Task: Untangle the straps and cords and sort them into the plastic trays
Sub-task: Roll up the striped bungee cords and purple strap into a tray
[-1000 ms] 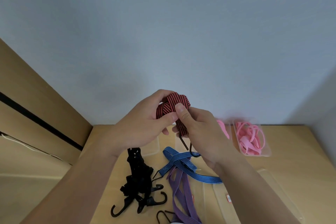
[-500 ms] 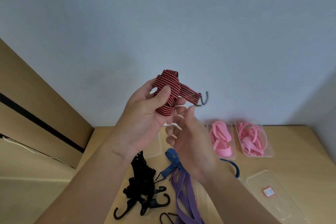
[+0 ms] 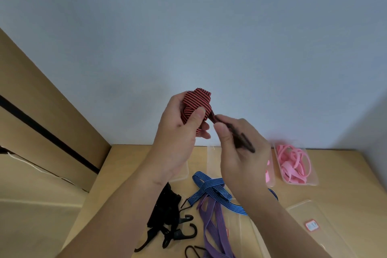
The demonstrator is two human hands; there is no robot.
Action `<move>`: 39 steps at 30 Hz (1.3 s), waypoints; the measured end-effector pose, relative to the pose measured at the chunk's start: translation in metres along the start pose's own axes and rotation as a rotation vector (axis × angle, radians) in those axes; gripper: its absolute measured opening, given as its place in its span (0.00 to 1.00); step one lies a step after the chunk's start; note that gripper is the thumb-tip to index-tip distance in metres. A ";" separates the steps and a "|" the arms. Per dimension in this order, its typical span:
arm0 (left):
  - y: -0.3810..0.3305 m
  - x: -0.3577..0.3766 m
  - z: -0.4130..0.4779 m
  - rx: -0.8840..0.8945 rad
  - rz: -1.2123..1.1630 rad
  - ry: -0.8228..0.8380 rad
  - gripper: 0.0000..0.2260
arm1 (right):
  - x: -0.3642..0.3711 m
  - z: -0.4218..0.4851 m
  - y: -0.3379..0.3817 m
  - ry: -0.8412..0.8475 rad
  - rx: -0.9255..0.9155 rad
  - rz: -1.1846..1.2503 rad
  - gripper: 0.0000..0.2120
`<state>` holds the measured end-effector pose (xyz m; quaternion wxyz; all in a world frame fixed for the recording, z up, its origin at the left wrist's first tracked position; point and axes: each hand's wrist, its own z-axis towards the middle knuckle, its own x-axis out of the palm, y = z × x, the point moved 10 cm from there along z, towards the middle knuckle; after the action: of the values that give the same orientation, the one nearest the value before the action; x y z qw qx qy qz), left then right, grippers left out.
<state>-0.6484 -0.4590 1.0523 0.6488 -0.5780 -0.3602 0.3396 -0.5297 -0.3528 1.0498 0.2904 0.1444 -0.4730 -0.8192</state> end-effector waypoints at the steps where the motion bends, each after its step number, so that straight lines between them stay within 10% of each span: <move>1: -0.003 -0.002 0.001 0.049 0.126 -0.041 0.12 | 0.002 -0.002 0.011 0.021 -0.116 -0.095 0.08; 5: -0.016 0.012 -0.008 0.286 0.652 -0.052 0.23 | 0.007 -0.003 0.022 0.095 -0.289 -0.314 0.06; 9: -0.020 0.034 -0.024 0.557 0.892 0.095 0.24 | 0.003 0.002 0.008 0.141 -0.093 -0.168 0.09; 16: 0.020 0.011 -0.017 -0.063 0.133 0.197 0.26 | 0.005 0.007 -0.007 0.185 0.200 0.152 0.17; 24: 0.020 0.037 -0.025 -0.106 -0.294 0.167 0.25 | 0.018 0.007 0.006 0.237 0.182 0.190 0.15; 31: 0.006 0.033 -0.019 -0.085 -0.306 0.072 0.24 | 0.022 0.003 0.013 0.240 0.169 0.113 0.11; 39: -0.028 0.032 -0.027 0.294 0.331 0.328 0.18 | 0.010 0.011 0.022 0.227 0.165 0.071 0.11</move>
<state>-0.6081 -0.4487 1.0803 0.7110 -0.5758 -0.0977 0.3917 -0.5359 -0.3594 1.0747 0.3580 0.2428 -0.5077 -0.7451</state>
